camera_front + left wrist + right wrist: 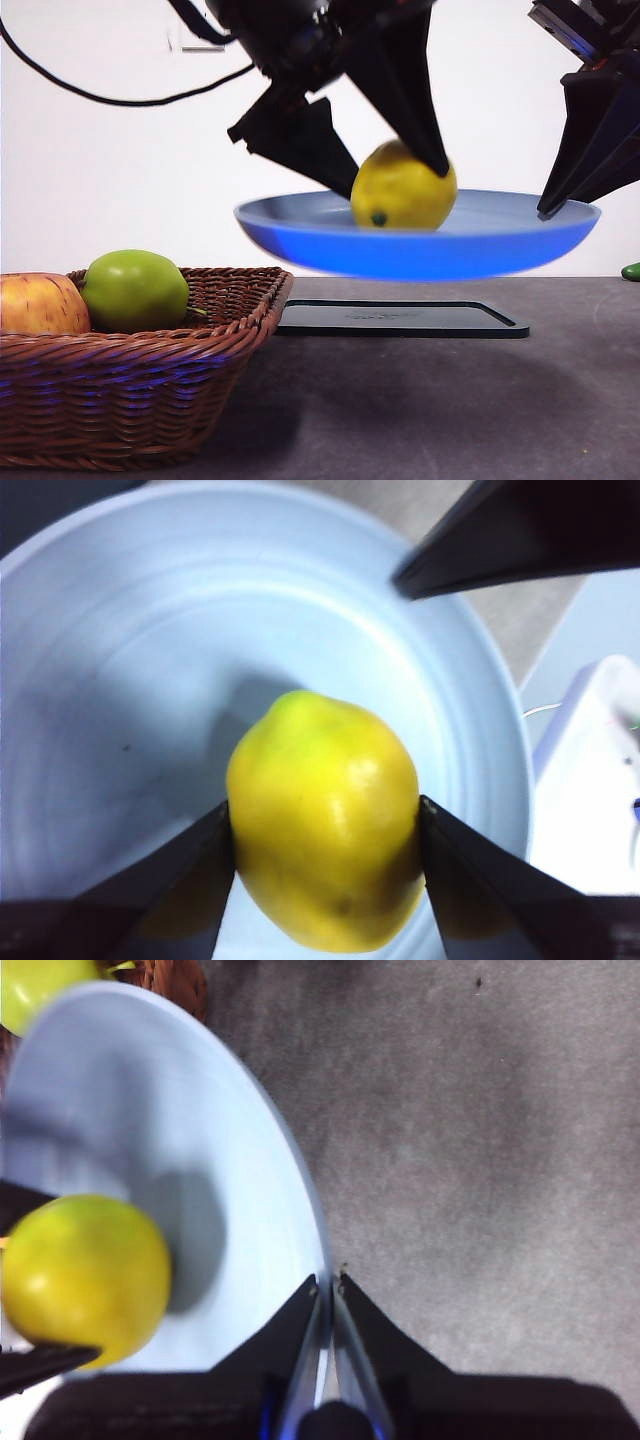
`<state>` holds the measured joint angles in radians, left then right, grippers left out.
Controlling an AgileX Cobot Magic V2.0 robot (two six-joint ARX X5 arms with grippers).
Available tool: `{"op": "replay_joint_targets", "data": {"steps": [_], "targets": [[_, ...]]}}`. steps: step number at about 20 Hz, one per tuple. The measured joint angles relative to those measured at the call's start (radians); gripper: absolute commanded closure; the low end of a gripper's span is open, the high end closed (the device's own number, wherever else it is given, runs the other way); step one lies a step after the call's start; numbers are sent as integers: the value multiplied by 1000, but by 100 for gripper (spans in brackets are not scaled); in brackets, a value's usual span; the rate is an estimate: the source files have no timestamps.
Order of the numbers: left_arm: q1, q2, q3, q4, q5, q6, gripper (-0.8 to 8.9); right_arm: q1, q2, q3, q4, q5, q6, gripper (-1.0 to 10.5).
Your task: Take the lemon from the basket,put the lemon in the plate,hand out the plate
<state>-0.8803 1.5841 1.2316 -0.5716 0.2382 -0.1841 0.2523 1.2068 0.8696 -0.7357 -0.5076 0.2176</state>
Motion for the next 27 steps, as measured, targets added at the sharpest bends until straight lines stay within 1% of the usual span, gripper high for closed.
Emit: {"op": "replay_joint_targets", "data": {"steps": [1, 4, 5, 11, 14, 16, 19, 22, 27], "targets": [[0, 4, 0, -1, 0, 5, 603, 0, 0, 0, 0, 0, 0, 944], [0, 5, 0, -7, 0, 14, 458, 0, 0, 0, 0, 0, 0, 944], [0, 5, 0, -7, -1, 16, 434, 0, 0, 0, 0, 0, 0, 944], [0, 5, 9, -16, 0, 16, 432, 0, 0, 0, 0, 3, 0, 944], [9, -7, 81, -57, -1, 16, 438, 0, 32, 0, 11, 2, 1, 944], [13, -46, 137, -89, -1, 17, 438, 0, 79, 0, 35, 3, 8, 944], [18, -106, 214, -180, -1, 28, 438, -14, 171, 9, 84, 2, 29, 944], [20, -162, 241, -278, 0, 40, 438, -63, 267, 86, 82, -2, 33, 944], [20, -257, 242, -335, 0, 45, 438, -155, 436, 328, 86, 2, 38, 944]]}}
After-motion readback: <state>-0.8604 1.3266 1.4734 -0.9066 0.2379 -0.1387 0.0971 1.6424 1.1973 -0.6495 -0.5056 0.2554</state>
